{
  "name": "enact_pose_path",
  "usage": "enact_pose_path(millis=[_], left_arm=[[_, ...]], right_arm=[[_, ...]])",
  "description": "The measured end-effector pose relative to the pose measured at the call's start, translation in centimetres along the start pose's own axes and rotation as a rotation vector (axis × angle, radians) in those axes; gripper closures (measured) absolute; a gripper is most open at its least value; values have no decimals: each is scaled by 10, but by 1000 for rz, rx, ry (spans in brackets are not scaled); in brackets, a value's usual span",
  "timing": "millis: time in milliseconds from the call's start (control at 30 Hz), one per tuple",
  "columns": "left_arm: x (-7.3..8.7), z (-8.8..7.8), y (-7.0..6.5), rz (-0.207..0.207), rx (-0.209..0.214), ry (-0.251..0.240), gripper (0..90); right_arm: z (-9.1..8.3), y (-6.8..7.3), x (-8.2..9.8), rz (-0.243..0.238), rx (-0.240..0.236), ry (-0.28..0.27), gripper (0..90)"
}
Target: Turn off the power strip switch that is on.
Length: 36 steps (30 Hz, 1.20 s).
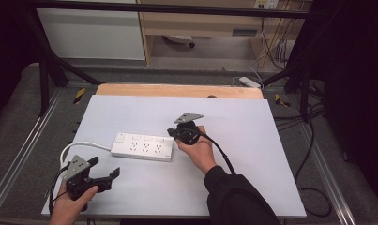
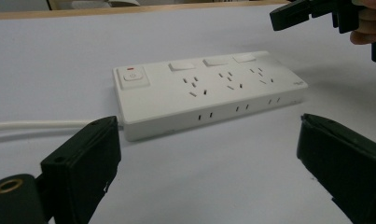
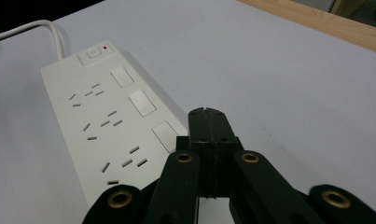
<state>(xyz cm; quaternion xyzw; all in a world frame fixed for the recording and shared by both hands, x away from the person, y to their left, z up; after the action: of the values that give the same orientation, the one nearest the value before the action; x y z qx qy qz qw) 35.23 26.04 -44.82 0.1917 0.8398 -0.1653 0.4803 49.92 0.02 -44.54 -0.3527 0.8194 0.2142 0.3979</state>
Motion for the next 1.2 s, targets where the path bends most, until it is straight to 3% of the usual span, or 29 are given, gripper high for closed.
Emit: enact_pose_path(millis=[1200], left_arm=[[1, 3, -3, 16, 9, 17, 64]], right_arm=[[22, 3, 12, 30, -10, 30, 900]])
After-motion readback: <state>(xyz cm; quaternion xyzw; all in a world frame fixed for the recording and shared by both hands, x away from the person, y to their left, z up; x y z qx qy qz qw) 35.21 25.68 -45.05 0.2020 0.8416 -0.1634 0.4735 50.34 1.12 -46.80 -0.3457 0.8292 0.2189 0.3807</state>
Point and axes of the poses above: each handheld gripper's, and its own axes: z roughly forward along the jaws, x roughly out of its underside, y roughly to its left, the point moved 6 cm from there along z, roughly forward along the jaws, and after that the axes turned 3 degrees about y, right-handed, at the moved point
